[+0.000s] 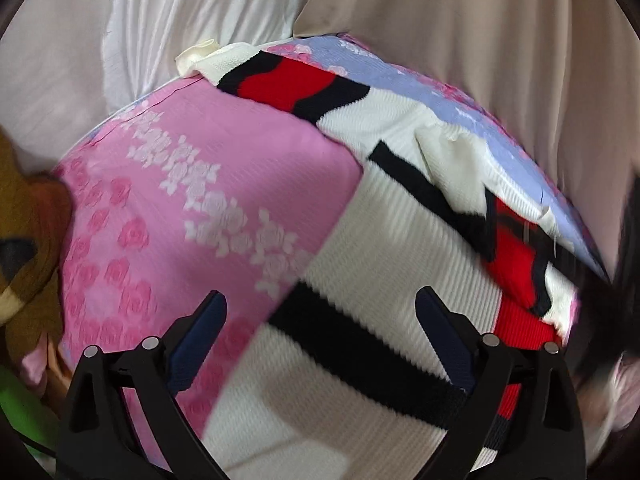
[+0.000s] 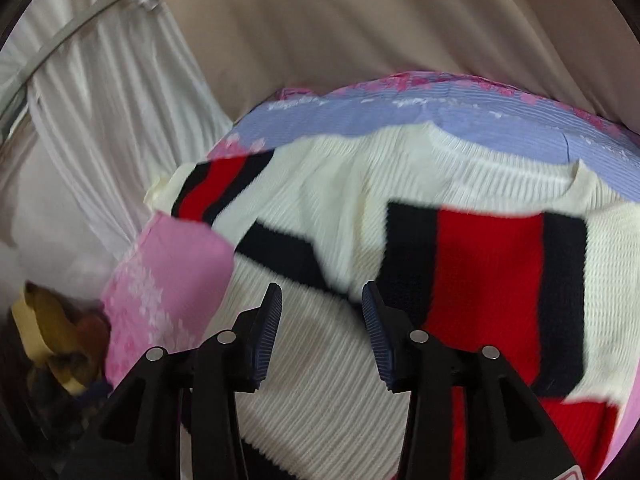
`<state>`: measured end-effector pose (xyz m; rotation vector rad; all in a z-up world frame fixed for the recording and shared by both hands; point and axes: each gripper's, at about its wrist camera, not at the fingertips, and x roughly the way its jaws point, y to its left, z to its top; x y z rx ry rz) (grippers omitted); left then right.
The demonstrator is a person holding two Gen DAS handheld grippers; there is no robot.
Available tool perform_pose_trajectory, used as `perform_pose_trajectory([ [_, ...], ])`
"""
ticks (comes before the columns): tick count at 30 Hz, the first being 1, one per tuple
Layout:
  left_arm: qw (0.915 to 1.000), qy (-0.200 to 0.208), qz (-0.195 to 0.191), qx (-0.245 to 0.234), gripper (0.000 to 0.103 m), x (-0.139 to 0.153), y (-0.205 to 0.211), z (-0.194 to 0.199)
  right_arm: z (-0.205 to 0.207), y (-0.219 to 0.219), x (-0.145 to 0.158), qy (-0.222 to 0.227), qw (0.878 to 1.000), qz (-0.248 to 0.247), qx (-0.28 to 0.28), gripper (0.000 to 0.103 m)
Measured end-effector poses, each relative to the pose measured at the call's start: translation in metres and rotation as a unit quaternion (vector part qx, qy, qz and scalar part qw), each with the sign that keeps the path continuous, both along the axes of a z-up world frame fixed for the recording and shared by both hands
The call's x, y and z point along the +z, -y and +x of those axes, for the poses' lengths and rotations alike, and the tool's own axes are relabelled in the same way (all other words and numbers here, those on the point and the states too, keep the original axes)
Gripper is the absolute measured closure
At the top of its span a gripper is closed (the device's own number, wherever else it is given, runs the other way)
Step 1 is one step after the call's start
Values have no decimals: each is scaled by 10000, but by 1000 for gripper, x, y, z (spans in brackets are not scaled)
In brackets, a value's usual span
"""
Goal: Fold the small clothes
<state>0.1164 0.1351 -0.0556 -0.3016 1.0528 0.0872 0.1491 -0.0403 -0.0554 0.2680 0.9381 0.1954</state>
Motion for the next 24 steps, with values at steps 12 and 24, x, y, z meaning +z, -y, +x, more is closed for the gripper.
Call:
perform_pose_trajectory([
  [12, 9895, -235, -377, -1375, 5, -47, 108, 140, -120, 141, -17, -798, 9577, -1034, -2565, 42],
  [24, 9880, 209, -852, -1271, 84, -53, 68, 208, -90, 183, -59, -1022, 9446, -1159, -2896, 40],
])
